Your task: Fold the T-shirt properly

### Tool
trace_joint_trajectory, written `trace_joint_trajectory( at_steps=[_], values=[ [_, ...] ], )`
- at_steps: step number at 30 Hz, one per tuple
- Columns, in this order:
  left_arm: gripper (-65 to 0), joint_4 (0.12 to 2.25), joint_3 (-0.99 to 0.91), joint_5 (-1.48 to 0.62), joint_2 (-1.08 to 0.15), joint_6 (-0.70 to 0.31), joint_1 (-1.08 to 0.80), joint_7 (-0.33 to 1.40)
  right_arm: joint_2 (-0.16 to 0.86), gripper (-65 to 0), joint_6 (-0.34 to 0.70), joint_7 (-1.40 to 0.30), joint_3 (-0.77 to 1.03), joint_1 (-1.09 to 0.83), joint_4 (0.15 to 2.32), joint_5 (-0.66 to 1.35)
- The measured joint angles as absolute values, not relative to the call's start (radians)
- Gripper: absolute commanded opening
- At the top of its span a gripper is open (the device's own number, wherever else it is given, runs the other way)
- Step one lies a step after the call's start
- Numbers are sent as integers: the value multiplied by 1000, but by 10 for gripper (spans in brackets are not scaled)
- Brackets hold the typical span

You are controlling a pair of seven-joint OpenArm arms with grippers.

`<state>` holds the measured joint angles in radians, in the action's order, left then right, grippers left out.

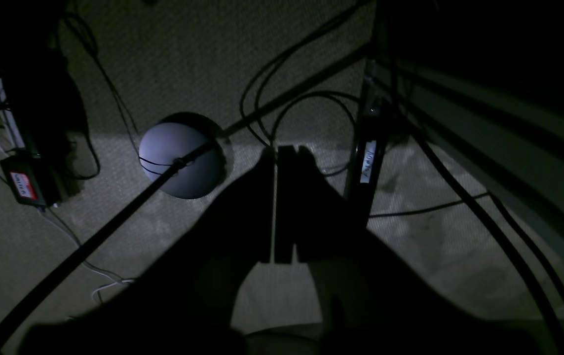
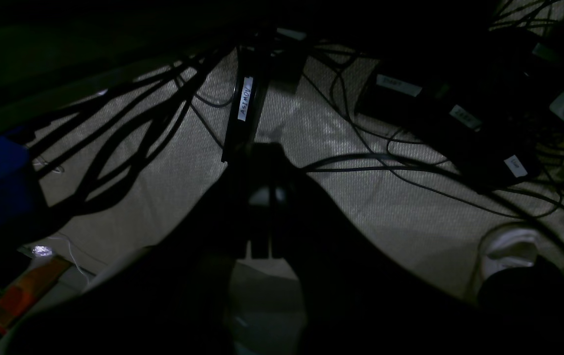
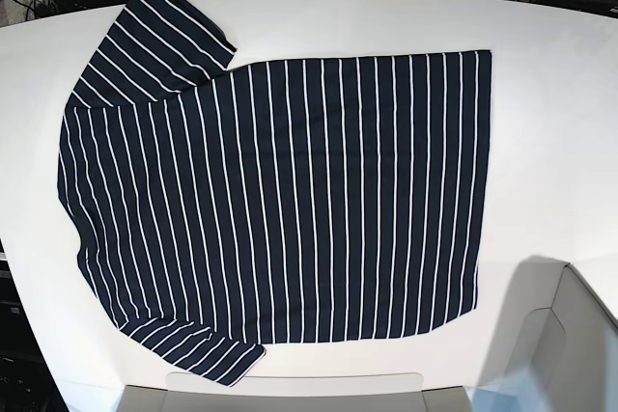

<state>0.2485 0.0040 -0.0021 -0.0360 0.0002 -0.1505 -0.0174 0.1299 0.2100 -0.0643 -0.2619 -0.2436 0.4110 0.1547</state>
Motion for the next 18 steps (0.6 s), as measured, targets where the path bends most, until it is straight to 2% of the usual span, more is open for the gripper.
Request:
trace_joint_trajectory(
  at_steps=[7,18],
  values=[
    [-626,333,4,-4,-37,0,-176,-17,130,-648,210,-65,-260,-243,412,155],
    [-626,334,4,-4,-36,0,-181,-9,130,-649,210,-64,-259,-236,412,158]
  ],
)
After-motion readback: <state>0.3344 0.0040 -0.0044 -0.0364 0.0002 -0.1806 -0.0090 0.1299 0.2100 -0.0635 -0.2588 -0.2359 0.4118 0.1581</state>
